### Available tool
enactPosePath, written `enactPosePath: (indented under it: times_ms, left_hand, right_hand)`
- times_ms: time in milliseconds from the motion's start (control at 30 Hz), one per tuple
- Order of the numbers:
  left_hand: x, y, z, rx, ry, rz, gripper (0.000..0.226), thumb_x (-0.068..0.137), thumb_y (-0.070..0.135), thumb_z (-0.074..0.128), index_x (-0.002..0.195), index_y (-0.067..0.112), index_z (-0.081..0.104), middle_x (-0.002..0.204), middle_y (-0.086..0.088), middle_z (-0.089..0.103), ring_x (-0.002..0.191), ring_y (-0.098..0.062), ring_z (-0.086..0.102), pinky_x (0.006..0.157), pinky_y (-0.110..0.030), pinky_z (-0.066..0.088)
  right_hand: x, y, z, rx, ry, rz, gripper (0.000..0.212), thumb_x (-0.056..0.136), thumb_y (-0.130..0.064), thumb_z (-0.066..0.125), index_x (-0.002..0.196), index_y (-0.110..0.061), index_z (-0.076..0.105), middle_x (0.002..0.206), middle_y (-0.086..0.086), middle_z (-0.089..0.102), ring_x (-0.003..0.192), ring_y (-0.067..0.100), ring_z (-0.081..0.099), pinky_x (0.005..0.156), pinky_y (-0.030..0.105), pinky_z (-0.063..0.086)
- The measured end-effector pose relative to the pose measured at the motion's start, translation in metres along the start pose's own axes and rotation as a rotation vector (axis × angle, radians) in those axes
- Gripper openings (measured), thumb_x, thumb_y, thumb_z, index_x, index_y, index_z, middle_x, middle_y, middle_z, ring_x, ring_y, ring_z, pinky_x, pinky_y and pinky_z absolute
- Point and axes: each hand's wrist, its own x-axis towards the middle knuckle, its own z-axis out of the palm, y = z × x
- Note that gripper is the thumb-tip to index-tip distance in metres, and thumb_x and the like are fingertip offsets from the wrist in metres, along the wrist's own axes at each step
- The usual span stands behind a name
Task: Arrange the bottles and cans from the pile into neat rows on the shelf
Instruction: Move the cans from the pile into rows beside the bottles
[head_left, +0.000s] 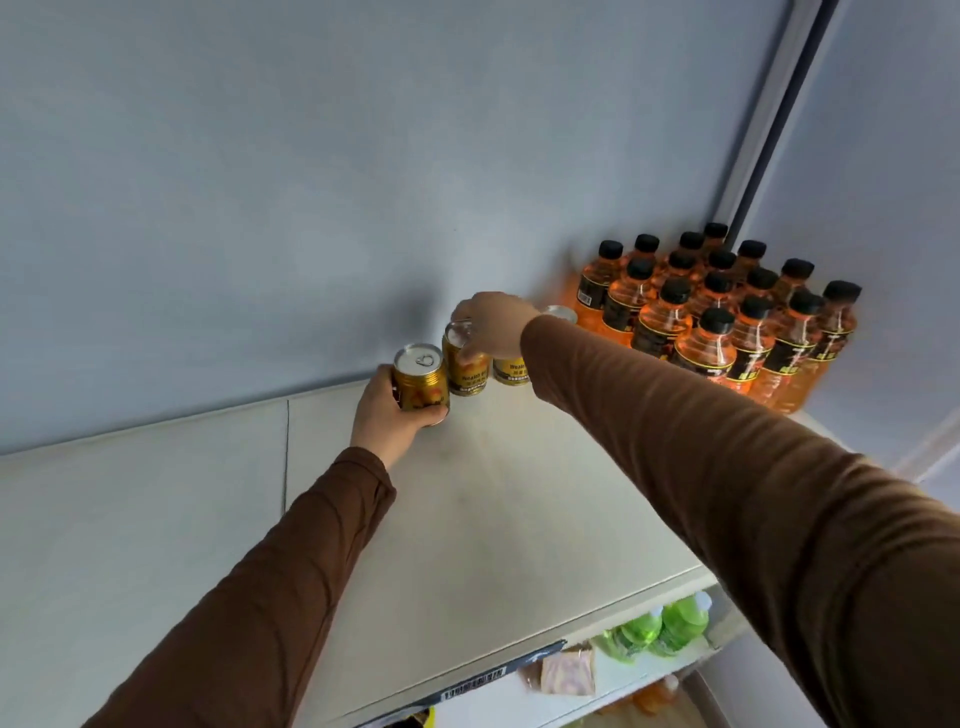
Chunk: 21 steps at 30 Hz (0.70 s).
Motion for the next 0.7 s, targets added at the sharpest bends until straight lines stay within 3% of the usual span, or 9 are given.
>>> enactPosePath:
  times_ms: [133,367,700]
  left_hand:
    - [0.015,-0.003,0.004,0.019,0.029,-0.008,0.068,0.06,0.026,0.093,0.114,0.023,0.052,0.112,0.002,0.062,0.101,-0.016,0.058,0.075,-0.02,0.043]
    - [0.032,-0.015,0.006,0.08,0.055,-0.029,0.065,0.061,0.024,0.092,0.112,0.019,0.052,0.114,-0.002,0.063,0.104,-0.021,0.059,0.087,-0.034,0.048]
    - [0.036,-0.024,0.016,0.06,0.01,-0.01,0.068,0.064,0.03,0.091,0.12,0.022,0.054,0.119,0.0,0.065,0.108,-0.019,0.062,0.096,-0.038,0.05]
  right_hand:
    - [0.021,0.011,0.011,-0.039,-0.026,-0.027,0.06,0.074,-0.049,0.075,0.128,-0.027,0.061,0.117,-0.001,0.065,0.108,0.024,0.058,0.079,0.031,0.042]
    - [0.033,0.019,0.019,-0.117,-0.025,-0.063,0.057,0.081,-0.053,0.069,0.128,-0.023,0.06,0.119,0.004,0.064,0.115,0.027,0.05,0.089,0.036,0.042]
    - [0.033,0.029,0.018,-0.13,-0.037,-0.109,0.046,0.082,-0.05,0.067,0.114,-0.018,0.063,0.11,0.004,0.065,0.111,0.028,0.051,0.078,0.033,0.037]
